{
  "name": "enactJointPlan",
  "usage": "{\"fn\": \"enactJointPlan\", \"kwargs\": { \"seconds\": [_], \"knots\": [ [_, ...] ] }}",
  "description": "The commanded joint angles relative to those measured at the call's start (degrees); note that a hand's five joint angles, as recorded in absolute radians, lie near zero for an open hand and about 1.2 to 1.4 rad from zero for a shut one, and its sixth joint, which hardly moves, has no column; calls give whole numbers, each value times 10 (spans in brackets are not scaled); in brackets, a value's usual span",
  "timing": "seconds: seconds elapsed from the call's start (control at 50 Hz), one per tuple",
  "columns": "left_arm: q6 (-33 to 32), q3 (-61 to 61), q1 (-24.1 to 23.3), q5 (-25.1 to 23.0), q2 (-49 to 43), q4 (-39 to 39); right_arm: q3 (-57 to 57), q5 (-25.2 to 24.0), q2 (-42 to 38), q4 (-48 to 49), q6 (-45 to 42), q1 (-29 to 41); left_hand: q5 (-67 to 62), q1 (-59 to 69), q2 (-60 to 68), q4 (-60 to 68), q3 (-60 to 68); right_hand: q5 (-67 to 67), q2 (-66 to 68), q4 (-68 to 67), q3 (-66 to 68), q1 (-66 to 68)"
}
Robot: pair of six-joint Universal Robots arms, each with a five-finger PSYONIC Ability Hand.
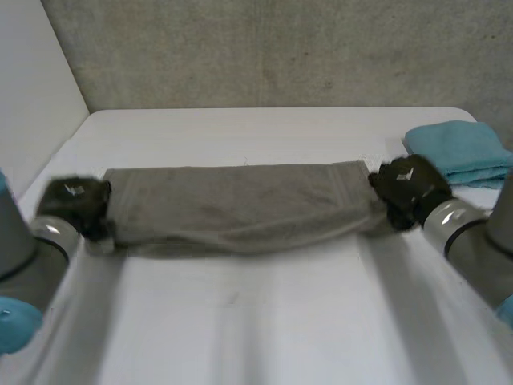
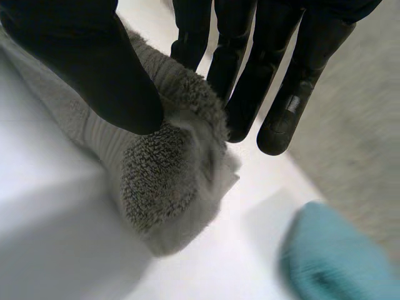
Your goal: Fold the laundry.
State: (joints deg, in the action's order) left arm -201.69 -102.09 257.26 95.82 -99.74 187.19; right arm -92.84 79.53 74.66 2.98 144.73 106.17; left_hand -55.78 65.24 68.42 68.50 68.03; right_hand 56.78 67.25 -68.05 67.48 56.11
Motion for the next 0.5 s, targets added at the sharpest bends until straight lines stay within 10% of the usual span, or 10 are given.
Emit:
{"fn": "enactJointPlan", "kwargs": {
  "seconds": [0.02,0.26,0.5],
  "knots": [
    [-60,30,-7,-2,174,-73,70,-2,116,-140,-66,-36,-142,148,116,115,120,132,127,-120,125,239],
    [-91,-24,-4,-60,234,-144,125,1,121,-293,-134,-42,-142,148,116,115,120,132,127,-120,125,239],
    [-130,38,-2,-56,-34,-99,172,51,-60,-286,-169,-32,-142,148,116,115,120,132,127,-120,125,239]
  ]
}}
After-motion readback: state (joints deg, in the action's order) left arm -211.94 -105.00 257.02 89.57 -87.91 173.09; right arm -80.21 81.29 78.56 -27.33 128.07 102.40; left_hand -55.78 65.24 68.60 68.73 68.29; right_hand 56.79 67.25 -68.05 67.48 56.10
